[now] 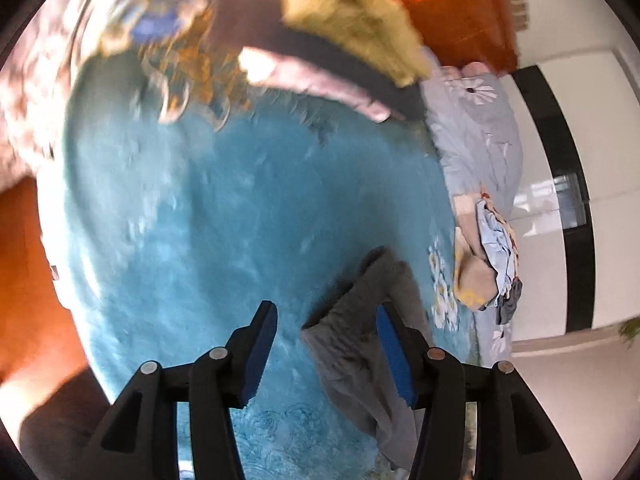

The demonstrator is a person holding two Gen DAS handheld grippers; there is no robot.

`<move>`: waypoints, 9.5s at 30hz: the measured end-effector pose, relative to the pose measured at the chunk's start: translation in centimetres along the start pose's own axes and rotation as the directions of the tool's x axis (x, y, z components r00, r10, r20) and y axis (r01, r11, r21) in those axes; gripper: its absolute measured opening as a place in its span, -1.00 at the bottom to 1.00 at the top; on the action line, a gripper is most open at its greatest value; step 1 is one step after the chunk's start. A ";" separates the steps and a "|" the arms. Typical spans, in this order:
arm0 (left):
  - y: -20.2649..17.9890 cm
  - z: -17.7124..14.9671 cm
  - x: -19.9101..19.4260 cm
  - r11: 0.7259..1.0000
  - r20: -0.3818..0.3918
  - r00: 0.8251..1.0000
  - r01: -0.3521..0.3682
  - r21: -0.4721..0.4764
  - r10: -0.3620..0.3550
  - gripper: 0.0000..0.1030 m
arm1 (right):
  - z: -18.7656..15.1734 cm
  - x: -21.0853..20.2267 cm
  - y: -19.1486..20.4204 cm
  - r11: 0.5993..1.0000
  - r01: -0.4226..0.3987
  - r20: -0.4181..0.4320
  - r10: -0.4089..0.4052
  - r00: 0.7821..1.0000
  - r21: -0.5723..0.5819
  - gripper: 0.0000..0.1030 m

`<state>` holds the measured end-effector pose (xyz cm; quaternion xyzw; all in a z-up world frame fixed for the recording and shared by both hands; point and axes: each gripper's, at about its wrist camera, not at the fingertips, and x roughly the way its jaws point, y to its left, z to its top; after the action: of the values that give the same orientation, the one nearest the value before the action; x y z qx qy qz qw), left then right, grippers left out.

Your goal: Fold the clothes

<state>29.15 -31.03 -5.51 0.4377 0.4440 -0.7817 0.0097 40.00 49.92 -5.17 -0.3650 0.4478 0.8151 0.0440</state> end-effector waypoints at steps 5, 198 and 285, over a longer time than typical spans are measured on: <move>-6.4 -2.7 1.0 0.976 -0.030 0.999 0.020 0.217 -0.014 0.23 | 0.4 0.2 2.1 0.993 0.089 -0.018 -0.091 0.996 -0.077 -0.34; -22.7 -22.8 23.6 0.938 -0.527 0.846 0.246 0.245 -0.084 -0.02 | -8.6 7.4 12.0 0.867 0.035 -0.100 -0.098 0.990 -0.497 0.05; -9.0 -12.6 8.3 0.892 -0.013 0.988 -0.131 0.433 0.151 1.00 | -16.5 14.9 17.4 0.683 0.090 -0.070 -0.203 0.977 -0.725 1.00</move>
<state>28.89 -13.64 -7.86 0.4783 0.2277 -0.8472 -0.0409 31.39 23.19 -7.93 -0.4461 0.0655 0.8899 -0.0693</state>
